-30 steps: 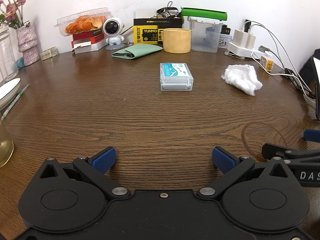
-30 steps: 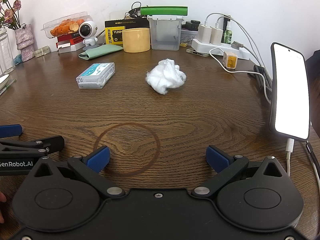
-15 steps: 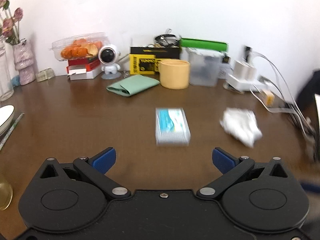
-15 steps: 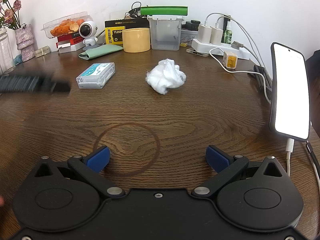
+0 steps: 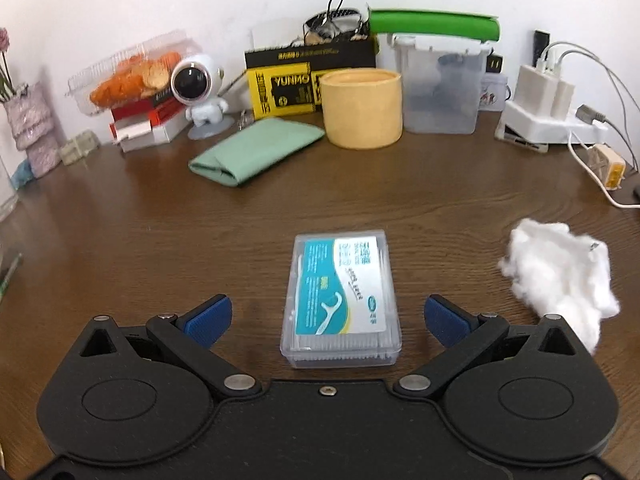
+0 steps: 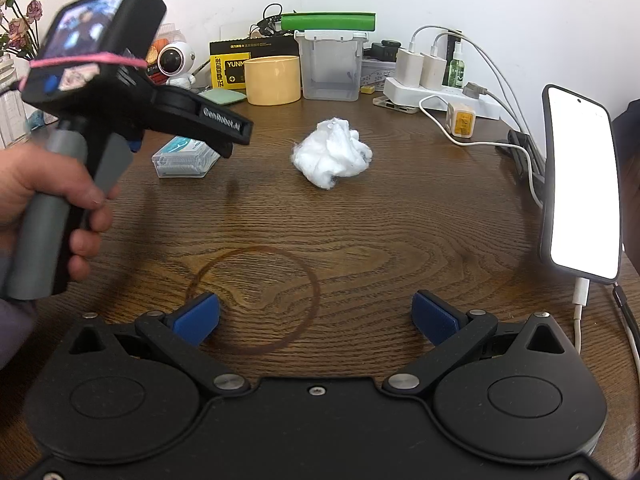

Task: Clean container
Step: 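Move the left tool to the floss pick box and close on it, then grasp the white cotton wad with the right tool while the left holds the box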

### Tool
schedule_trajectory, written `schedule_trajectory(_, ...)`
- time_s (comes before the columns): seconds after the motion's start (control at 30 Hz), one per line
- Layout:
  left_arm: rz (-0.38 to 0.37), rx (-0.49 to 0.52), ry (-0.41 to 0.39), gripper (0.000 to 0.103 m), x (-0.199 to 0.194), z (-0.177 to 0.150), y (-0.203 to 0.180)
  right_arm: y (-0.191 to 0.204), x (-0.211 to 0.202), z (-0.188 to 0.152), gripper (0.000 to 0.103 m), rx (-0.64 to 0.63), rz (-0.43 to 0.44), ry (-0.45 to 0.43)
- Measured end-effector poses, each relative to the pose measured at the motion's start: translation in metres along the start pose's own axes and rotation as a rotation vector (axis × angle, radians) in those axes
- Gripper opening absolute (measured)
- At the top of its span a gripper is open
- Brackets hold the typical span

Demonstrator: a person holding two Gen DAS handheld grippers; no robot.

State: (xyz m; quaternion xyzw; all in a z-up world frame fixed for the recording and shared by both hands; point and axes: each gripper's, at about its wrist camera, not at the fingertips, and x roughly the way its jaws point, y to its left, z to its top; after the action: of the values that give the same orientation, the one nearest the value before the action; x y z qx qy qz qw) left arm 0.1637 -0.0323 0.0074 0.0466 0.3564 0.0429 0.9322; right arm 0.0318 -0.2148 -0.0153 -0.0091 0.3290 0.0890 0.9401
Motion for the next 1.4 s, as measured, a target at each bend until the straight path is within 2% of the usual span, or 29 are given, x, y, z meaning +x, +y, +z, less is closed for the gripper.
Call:
schedule_trajectory(0.17, 0.023, 0.007, -0.026, 0.103, 0.0, 0.0, 0.002, 0.0, 0.001, 0.001, 0.103, -0.001, 0.0, 0.0)
schedule_trajectory(0.27, -0.041, -0.031, -0.011, 0.057, 0.005, 0.0, 0.009, 0.0, 0.001, 0.0, 0.103, 0.0, 0.0, 0.0)
schedule_trajectory(0.53, -0.073, 0.007, 0.01, 0.057, -0.014, -0.006, 0.007, -0.001, 0.001, 0.0, 0.103, 0.0, 0.0, 0.0)
schedule_trajectory(0.67, -0.141, 0.059, 0.012, 0.057, -0.052, -0.042, 0.019, -0.001, 0.0, -0.001, 0.103, 0.0, 0.001, 0.0)
schedule_trajectory(0.8, -0.18, -0.005, 0.03, 0.057, -0.093, -0.081, 0.041, -0.001, 0.0, 0.0, 0.103, -0.002, 0.001, 0.0)
schedule_trajectory(0.9, -0.19, -0.004, 0.012, 0.057, -0.112, -0.099, 0.044, -0.001, 0.0, -0.001, 0.103, -0.002, 0.0, 0.0)
schedule_trajectory(1.0, -0.186, 0.022, -0.008, 0.058, -0.113, -0.103, 0.041, 0.0, 0.0, -0.001, 0.103, -0.002, -0.001, 0.0)
schedule_trajectory(1.03, -0.184, 0.031, -0.015, 0.06, -0.114, -0.104, 0.04, 0.0, 0.0, -0.001, 0.103, -0.002, -0.001, 0.0)
schedule_trajectory(1.07, -0.191, 0.038, -0.018, 0.067, -0.114, -0.104, 0.04, 0.0, 0.0, -0.001, 0.103, -0.003, -0.002, 0.0)
schedule_trajectory(1.1, -0.199, 0.044, -0.022, 0.067, -0.114, -0.105, 0.04, 0.001, 0.0, -0.001, 0.103, -0.003, -0.002, 0.0)
schedule_trajectory(1.17, -0.211, 0.046, -0.031, 0.066, -0.114, -0.106, 0.041, 0.001, 0.0, -0.001, 0.103, -0.004, 0.002, 0.0)
schedule_trajectory(1.23, -0.213, 0.044, -0.042, 0.059, -0.114, -0.107, 0.041, 0.001, -0.001, -0.002, 0.103, -0.022, 0.027, 0.002)
schedule_trajectory(1.3, -0.225, 0.049, -0.049, 0.057, -0.115, -0.107, 0.042, -0.001, -0.003, 0.004, 0.095, -0.04, 0.084, 0.027)
schedule_trajectory(1.37, -0.242, 0.063, -0.053, 0.057, -0.115, -0.107, 0.043, -0.009, -0.012, 0.017, 0.093, 0.02, 0.09, 0.0)
schedule_trajectory(1.4, -0.255, 0.073, -0.056, 0.057, -0.115, -0.108, 0.043, -0.015, -0.019, 0.026, 0.095, 0.067, 0.082, -0.046)
